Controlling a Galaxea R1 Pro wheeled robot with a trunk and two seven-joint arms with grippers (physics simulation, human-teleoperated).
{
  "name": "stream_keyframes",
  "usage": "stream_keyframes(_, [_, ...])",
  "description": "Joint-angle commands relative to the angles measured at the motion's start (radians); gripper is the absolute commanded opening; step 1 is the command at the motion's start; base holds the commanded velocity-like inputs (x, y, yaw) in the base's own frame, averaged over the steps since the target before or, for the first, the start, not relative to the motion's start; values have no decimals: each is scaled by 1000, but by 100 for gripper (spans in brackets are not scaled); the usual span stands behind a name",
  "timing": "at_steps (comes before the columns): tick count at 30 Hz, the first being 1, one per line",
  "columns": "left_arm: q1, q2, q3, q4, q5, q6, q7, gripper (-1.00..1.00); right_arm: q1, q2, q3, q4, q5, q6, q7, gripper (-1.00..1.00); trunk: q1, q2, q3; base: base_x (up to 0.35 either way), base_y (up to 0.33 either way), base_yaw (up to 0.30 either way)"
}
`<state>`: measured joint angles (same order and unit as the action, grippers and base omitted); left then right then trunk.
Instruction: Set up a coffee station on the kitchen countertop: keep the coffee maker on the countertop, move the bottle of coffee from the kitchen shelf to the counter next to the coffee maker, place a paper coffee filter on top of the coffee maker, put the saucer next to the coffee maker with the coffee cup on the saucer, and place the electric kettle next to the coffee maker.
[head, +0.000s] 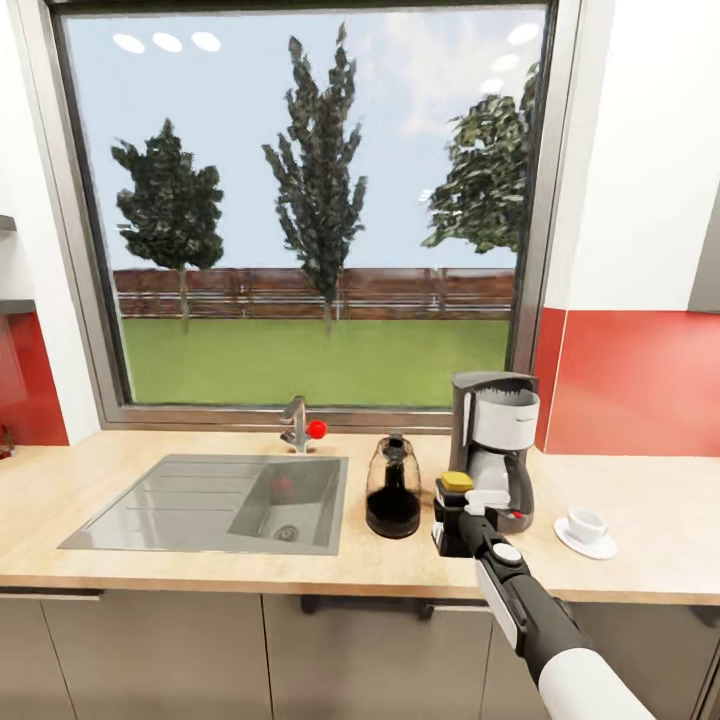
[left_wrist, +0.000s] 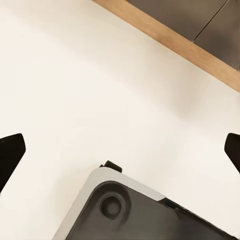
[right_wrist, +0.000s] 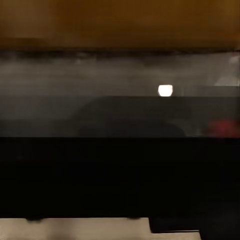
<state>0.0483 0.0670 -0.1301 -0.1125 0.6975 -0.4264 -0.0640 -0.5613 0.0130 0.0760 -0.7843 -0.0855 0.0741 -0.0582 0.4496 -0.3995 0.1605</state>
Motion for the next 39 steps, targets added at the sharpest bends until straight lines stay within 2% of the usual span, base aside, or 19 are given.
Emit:
stream_keyframes(1, [1,0,-7,-1,11,-3,-3,100,0,-1,4,7,-8,1,-6,-100,0,-1,0,22,6,0])
stream_keyframes(11, [0,1,-9,-1,12,4,-3,100,0,-16,4,28,-7,-23,-6,-100,0,-1,0,141,-54,0])
stream_keyframes(19, [1,6,0,-1,26,-6,-3,100,0,-22,4,38,-6,-34,-7,-100,0,-1,0,60,-23,0])
stream_keyframes(21, [1,15,3,-1,43,-6,-3,100,0,-27,4,38,-5,-34,-8,-100,0,-1,0,2,-1,0])
stream_keyframes(23, [1,25,5,3,76,-6,-3,100,0,-28,4,38,-5,-34,-8,-100,0,-1,0,0,0,0])
stream_keyframes(24, [1,37,6,18,107,-3,-6,100,0,-29,4,38,-5,-34,-8,-100,0,-1,0,0,0,0])
stream_keyframes(27, [1,63,3,84,148,4,-13,100,-6,-30,4,39,-5,-35,-10,-100,0,-1,0,0,0,0])
stream_keyframes(31, [1,94,4,103,157,8,-14,100,-7,-30,4,39,-5,-37,-11,-100,0,-1,0,0,0,0])
stream_keyframes(39, [1,102,6,105,159,9,-14,100,-11,-28,-2,77,-13,-102,-17,-100,31,-57,-25,0,0,0])
